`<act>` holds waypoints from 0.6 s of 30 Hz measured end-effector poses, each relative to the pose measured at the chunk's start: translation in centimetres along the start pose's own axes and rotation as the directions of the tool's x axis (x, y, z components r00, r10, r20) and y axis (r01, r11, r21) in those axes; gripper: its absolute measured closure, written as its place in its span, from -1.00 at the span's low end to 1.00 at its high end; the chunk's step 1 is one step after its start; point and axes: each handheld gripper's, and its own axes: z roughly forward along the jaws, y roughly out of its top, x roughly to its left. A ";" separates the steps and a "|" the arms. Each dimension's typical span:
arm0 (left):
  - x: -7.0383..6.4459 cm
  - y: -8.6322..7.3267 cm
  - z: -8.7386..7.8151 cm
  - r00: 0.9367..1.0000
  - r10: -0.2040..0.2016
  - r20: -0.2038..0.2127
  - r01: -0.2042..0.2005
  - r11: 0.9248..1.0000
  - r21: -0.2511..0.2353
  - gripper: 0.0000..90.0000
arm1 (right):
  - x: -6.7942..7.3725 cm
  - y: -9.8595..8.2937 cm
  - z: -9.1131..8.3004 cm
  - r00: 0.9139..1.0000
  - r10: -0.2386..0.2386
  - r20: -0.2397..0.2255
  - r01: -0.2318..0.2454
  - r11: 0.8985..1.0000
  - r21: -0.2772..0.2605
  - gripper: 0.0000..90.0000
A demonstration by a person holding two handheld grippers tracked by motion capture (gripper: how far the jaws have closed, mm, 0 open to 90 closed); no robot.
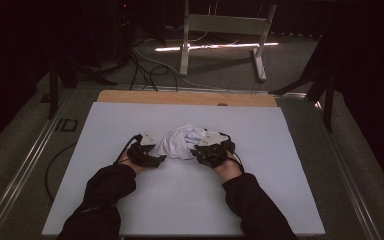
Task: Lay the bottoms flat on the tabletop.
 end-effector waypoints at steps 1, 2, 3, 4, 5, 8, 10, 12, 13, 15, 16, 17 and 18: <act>0.0 0.1 0.1 1.000 -0.006 0.000 0.006 1.000 0.003 -0.16 | -0.1 0.0 0.0 1.000 -0.010 -0.005 0.010 1.000 0.009 0.91; 0.0 0.3 0.2 1.000 -0.009 0.003 0.009 1.000 0.004 -0.13 | 0.0 0.0 -0.1 1.000 -0.018 0.002 0.018 1.000 0.014 0.93; 0.0 0.4 0.3 1.000 -0.009 0.006 0.009 1.000 0.006 -0.07 | 0.0 0.1 -0.2 1.000 -0.026 0.003 0.026 1.000 0.013 0.94; 0.0 0.5 0.4 1.000 -0.012 0.010 0.012 1.000 0.007 -0.02 | -0.1 0.1 -0.4 1.000 -0.031 0.000 0.031 0.999 0.007 0.95; 0.0 0.6 0.4 1.000 -0.015 0.017 0.015 1.000 0.006 0.04 | 0.0 0.2 -0.6 0.999 -0.030 0.010 0.030 1.000 0.005 0.95; 0.1 0.8 0.5 0.999 -0.024 0.023 0.024 1.000 0.008 0.28 | -0.2 0.4 -1.3 0.999 -0.037 0.014 0.037 0.999 -0.013 0.95; 0.0 0.9 0.5 0.999 -0.024 0.025 0.024 1.000 0.011 0.59 | -0.3 0.4 -1.6 0.999 -0.038 0.025 0.039 0.999 -0.014 0.95; -0.1 1.1 0.5 0.999 -0.021 0.025 0.021 1.000 0.016 0.93 | -0.5 0.4 -1.8 0.999 -0.036 0.025 0.037 0.999 -0.022 0.95; -0.2 1.1 0.5 1.000 -0.007 0.020 0.007 1.000 0.021 0.96 | -0.5 0.4 -1.9 0.999 -0.039 0.028 0.040 0.999 -0.023 0.95; -0.3 1.3 0.3 1.000 -0.008 0.023 0.008 1.000 0.018 0.98 | -0.5 0.4 -2.2 0.999 -0.043 0.033 0.044 0.999 -0.026 0.95; -0.3 1.3 0.1 1.000 -0.010 0.022 0.010 1.000 0.017 0.99 | -0.5 0.4 -2.4 0.999 -0.043 0.034 0.044 0.999 -0.028 0.95; -0.3 1.4 -0.1 1.000 -0.007 0.017 0.006 1.000 0.015 0.99 | -0.6 0.3 -2.7 0.998 -0.050 0.037 0.052 0.998 -0.034 0.95; -0.3 1.4 -0.3 1.000 -0.003 0.016 0.003 1.000 0.009 0.99 | -0.6 0.3 -3.0 0.998 -0.040 0.044 0.042 0.999 -0.033 0.95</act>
